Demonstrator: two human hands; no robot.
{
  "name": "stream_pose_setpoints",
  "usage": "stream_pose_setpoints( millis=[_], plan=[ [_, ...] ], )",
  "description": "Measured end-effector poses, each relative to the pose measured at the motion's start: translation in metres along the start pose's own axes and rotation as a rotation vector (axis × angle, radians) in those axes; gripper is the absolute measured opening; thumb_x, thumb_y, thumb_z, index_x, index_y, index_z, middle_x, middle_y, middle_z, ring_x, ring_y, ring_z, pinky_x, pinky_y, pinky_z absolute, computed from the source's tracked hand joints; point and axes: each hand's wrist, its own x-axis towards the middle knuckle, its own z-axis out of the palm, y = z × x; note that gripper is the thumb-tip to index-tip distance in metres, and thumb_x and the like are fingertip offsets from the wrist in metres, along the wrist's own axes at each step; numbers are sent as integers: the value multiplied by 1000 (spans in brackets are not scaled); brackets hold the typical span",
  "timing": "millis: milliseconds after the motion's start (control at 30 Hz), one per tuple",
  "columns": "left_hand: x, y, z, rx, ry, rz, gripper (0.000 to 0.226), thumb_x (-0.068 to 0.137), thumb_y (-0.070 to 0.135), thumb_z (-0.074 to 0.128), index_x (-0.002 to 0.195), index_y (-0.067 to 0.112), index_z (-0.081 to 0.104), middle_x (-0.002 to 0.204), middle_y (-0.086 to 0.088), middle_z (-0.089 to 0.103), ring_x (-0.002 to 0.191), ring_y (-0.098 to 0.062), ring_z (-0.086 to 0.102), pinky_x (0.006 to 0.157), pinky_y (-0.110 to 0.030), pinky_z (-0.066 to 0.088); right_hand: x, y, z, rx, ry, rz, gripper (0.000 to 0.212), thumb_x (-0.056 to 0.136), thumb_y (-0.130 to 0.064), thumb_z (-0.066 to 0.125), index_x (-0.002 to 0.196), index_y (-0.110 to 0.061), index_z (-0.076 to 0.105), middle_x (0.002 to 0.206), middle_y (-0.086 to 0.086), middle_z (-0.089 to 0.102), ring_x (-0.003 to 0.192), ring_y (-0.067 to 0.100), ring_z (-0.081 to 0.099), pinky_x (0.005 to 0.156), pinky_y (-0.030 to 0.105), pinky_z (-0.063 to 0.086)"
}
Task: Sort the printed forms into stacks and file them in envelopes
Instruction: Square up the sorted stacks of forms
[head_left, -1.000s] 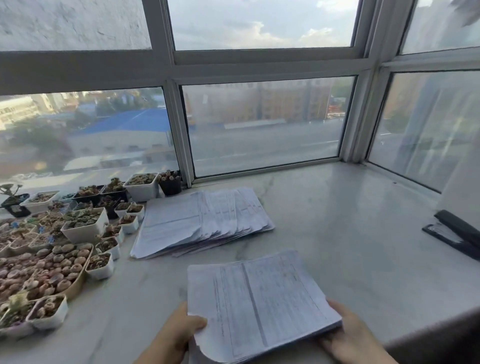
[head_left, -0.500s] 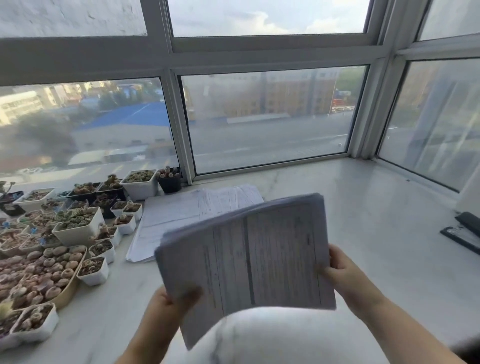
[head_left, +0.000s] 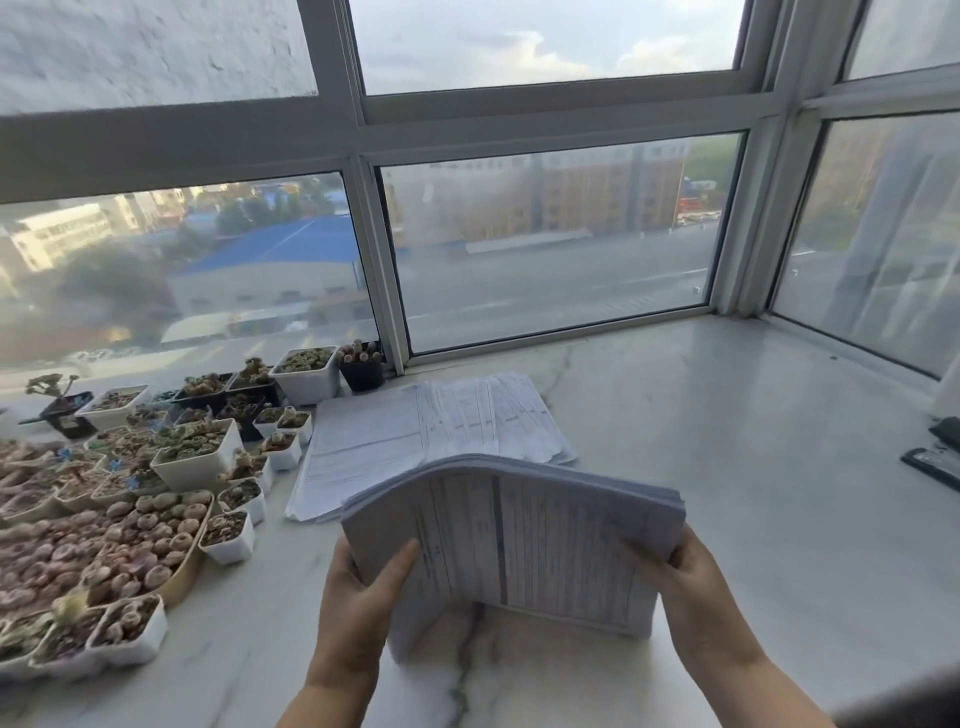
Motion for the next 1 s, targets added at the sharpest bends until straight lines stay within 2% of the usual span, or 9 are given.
stream_pose_setpoints(
  millis=[67,167,267,400,600,733,833,900,1000],
  plan=[
    [-2,0,1,24,25,14,25,84,-1,66,106,12,65,100,-11,71,102,-34,63,85,-48,52,1,2,1,-24,10,-3,27,83,0,66,100,-21,70,98,1,74,93,17,66,71,27,49],
    [-1,15,0,-17,10,70,29,87,1,61,98,27,68,95,1,73,91,-16,66,74,-31,54,8,-13,-1,-26,5,-39,28,89,1,60,98,-24,70,96,0,72,89,16,65,67,26,51],
    [3,23,-12,-18,-64,105,36,79,8,67,112,23,62,108,1,70,99,-12,65,79,-27,54,13,-25,-9,-94,-56,-87,35,88,-3,64,101,-35,69,100,-4,72,90,10,66,71,28,51],
    [0,6,-23,38,-186,10,50,78,6,69,123,20,53,117,0,67,109,-13,62,88,-31,49,8,-6,-17,-124,-48,-24,38,83,-2,71,112,-25,65,108,-3,72,103,11,66,83,29,49],
    [1,-6,-12,-44,-60,-34,31,89,2,58,106,27,62,109,4,69,101,-12,62,81,-27,48,14,-1,-10,-73,13,2,23,91,-2,60,102,-21,67,99,0,73,93,16,66,74,30,51],
    [10,-3,-24,-66,-113,38,43,81,11,62,121,25,57,117,8,67,106,-3,62,82,-15,52,15,-8,-10,-105,-35,-52,28,90,-8,62,106,-30,66,109,2,70,99,14,65,79,31,51],
    [7,-16,-26,-7,-153,-13,45,82,10,62,124,21,53,122,1,65,115,-12,58,91,-29,52,11,8,-13,-107,-27,-7,36,89,-10,64,121,-23,58,119,2,66,114,16,60,95,36,47],
    [5,-22,-21,16,-126,-38,38,87,4,59,121,20,52,121,-2,63,116,-16,55,93,-32,45,10,17,-11,-112,-11,28,31,91,-11,63,119,-20,58,118,2,66,117,18,58,94,33,46],
    [7,-21,-15,41,-71,-61,35,93,1,53,122,21,49,119,1,60,109,-9,55,85,-23,42,13,19,-9,-128,1,43,21,94,-13,58,113,-22,61,113,-1,68,112,16,60,88,31,46]
  ],
)
